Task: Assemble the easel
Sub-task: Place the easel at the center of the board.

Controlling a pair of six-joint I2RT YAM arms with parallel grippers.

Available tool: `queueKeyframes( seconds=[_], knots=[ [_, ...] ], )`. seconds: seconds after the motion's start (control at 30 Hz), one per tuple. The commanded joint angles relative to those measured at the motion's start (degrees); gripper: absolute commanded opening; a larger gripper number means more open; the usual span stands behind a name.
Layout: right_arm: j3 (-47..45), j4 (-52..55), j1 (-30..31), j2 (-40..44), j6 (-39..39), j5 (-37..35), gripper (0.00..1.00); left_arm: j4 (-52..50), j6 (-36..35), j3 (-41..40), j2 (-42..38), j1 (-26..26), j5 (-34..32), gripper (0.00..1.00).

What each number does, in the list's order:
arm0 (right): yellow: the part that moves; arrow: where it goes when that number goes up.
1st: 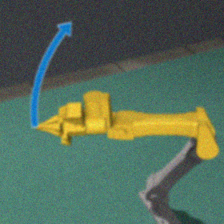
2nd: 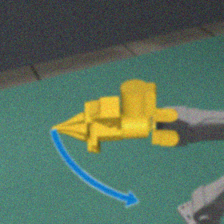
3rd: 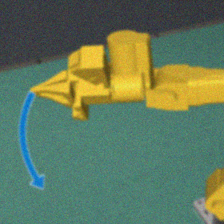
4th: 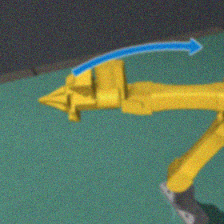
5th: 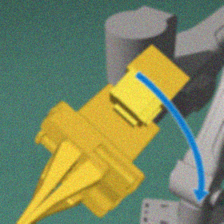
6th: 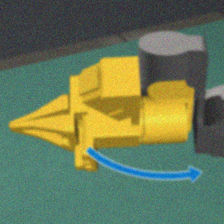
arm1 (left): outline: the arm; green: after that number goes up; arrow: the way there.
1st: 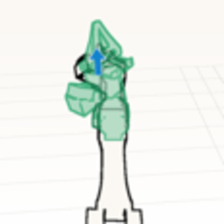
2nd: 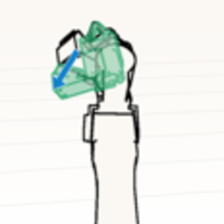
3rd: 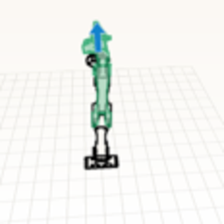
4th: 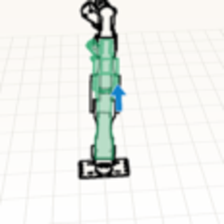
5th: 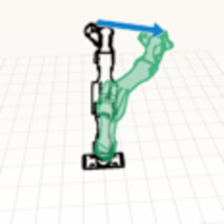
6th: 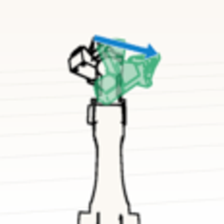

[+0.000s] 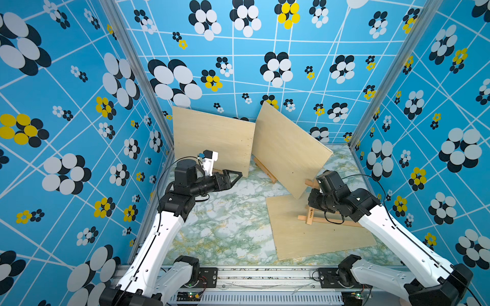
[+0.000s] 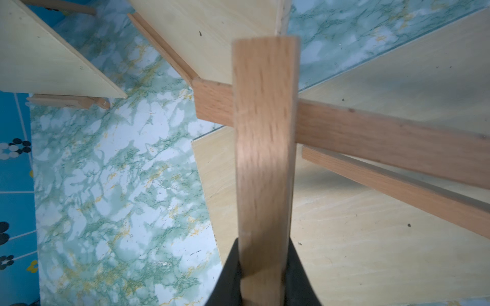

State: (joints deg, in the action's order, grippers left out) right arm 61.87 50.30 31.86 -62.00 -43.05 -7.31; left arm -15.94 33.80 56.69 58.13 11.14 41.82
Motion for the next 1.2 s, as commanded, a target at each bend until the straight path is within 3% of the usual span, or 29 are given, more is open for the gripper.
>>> queueKeyframes(
  seconds=[0.0,0.23,0.37,0.5,0.87,1.17],
  knots=[
    [0.9,-0.9,0.6,0.6,0.2,3.6,0.00,0.1,-0.9,2.0,0.5,1.5,-0.8,0.96],
    [1.0,7.2,2.4,3.1,-4.7,-1.6,0.00,-0.5,-1.3,1.3,0.4,2.8,-2.1,0.97],
    [0.2,8.2,3.1,3.3,-4.2,5.8,0.00,-0.6,-0.6,1.5,0.7,2.9,-2.1,0.96],
    [0.8,6.0,8.5,0.2,-5.2,11.1,0.00,-1.3,-0.1,2.0,1.3,3.3,-2.7,0.96],
    [5.4,-8.5,23.6,-18.1,-12.4,12.2,0.00,-12.0,0.2,0.6,-2.6,2.5,-10.7,0.95],
    [17.1,-11.7,26.2,-39.0,-8.1,16.2,0.00,-15.2,0.6,-4.9,-4.3,0.1,-12.1,0.95]
  ],
)
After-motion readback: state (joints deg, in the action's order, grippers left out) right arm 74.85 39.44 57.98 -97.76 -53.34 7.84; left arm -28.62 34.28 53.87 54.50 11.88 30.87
